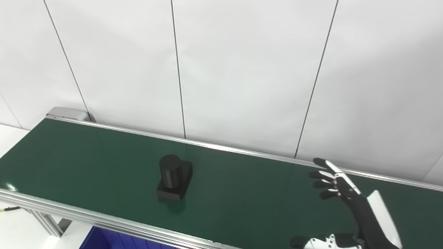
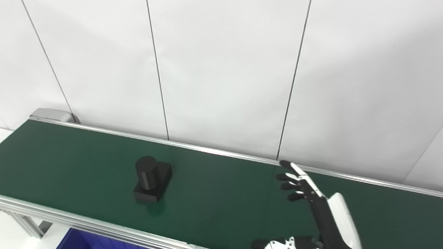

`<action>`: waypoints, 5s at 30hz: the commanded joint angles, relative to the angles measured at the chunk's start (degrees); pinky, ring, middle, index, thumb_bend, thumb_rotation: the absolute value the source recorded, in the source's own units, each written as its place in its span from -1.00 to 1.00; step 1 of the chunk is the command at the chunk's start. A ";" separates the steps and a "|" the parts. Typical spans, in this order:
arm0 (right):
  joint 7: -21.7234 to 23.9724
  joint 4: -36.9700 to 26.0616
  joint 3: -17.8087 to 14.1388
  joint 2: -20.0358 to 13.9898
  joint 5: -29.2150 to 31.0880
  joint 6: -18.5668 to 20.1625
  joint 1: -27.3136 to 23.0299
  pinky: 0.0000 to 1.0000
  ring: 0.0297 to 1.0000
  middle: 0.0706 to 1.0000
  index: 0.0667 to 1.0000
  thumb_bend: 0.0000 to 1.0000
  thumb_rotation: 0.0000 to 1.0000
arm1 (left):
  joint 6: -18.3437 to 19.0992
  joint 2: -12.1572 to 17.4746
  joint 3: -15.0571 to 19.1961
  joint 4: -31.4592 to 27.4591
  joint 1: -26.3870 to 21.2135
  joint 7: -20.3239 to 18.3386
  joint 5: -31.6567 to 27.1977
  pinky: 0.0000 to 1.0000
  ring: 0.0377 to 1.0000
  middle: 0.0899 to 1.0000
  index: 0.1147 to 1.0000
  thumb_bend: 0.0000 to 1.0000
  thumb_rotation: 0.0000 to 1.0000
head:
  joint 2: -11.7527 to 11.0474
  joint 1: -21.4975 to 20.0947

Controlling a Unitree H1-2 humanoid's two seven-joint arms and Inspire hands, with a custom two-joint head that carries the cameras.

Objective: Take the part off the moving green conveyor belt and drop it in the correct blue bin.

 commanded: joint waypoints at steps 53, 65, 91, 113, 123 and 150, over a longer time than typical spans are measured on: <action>-4.33 37.11 12.25 7.68 -10.72 4.46 -29.50 0.30 0.50 0.63 0.80 0.86 -0.03 | -2.17 3.45 -5.31 -4.66 0.79 9.34 1.83 0.22 0.37 0.47 0.43 0.99 -0.51 | 3.41 -4.32; -6.82 45.20 15.61 8.70 -12.17 3.40 -33.25 0.27 0.50 0.64 0.79 0.89 0.04 | -2.17 3.03 -5.53 -4.81 1.09 9.85 2.86 0.28 0.42 0.49 0.45 0.99 -0.51 | 3.97 -4.22; -22.70 60.28 19.30 11.88 -14.00 -3.43 -32.34 -0.14 0.05 0.17 0.43 0.37 -0.74 | -2.17 3.17 -5.85 -6.64 1.77 10.39 2.44 0.30 0.43 0.50 0.46 0.95 -0.52 | 6.16 -4.10; -38.32 60.93 18.03 12.13 -15.33 -5.14 -29.25 -0.28 -0.16 -0.19 0.01 0.03 -0.99 | -2.17 3.66 -4.13 -7.22 1.99 7.65 1.02 0.18 0.38 0.50 0.49 0.87 -0.54 | 6.93 -4.91; -32.39 36.62 14.66 8.90 -15.85 -0.35 -19.01 -0.32 -0.21 -0.20 0.01 0.03 -0.99 | -2.17 4.48 -3.55 -8.23 2.27 6.62 1.15 0.26 0.44 0.53 0.51 0.82 -0.47 | 9.35 -8.81; -10.90 0.05 7.22 -2.48 -15.58 3.08 9.48 -0.33 -0.22 -0.20 -0.01 0.04 -1.00 | -2.17 3.05 6.76 -13.20 5.46 -9.20 -4.60 0.44 0.59 0.65 0.60 0.65 -0.33 | 19.18 -15.62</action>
